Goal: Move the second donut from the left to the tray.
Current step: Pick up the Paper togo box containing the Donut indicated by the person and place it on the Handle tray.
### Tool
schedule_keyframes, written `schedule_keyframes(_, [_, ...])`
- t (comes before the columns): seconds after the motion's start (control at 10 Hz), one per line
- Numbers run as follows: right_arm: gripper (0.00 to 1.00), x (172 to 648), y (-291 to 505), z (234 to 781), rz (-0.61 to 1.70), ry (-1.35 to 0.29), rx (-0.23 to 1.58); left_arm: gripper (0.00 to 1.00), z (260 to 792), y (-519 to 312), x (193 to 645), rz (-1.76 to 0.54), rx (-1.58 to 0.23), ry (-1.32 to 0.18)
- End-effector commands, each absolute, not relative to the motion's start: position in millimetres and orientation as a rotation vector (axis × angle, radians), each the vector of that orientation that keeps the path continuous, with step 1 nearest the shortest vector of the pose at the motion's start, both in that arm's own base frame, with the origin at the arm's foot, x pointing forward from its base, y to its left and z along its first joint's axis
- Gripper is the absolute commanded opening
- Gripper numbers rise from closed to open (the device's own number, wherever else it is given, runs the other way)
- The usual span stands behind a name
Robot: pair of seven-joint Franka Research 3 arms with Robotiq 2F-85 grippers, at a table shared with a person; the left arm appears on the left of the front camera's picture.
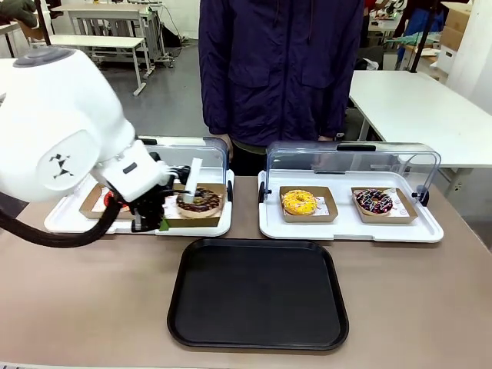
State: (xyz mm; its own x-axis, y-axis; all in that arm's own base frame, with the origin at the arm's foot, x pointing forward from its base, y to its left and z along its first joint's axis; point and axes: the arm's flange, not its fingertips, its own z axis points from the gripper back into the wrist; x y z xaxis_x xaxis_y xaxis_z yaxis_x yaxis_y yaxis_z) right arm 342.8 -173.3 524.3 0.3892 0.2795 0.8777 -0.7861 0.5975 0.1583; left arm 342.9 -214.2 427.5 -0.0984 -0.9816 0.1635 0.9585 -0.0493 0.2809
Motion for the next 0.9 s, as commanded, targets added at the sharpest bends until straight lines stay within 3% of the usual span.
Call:
schedule_keyframes(0.0, [1.00,346,-173,525,0.749,-0.976,0.634,0.02,430,-249,312,-1.598,0.111,-0.393])
schedule_keyframes(0.8, [1.00,346,-173,525,0.749,-0.976,0.634,0.02,357,-324,265,-1.649,0.093,-0.404])
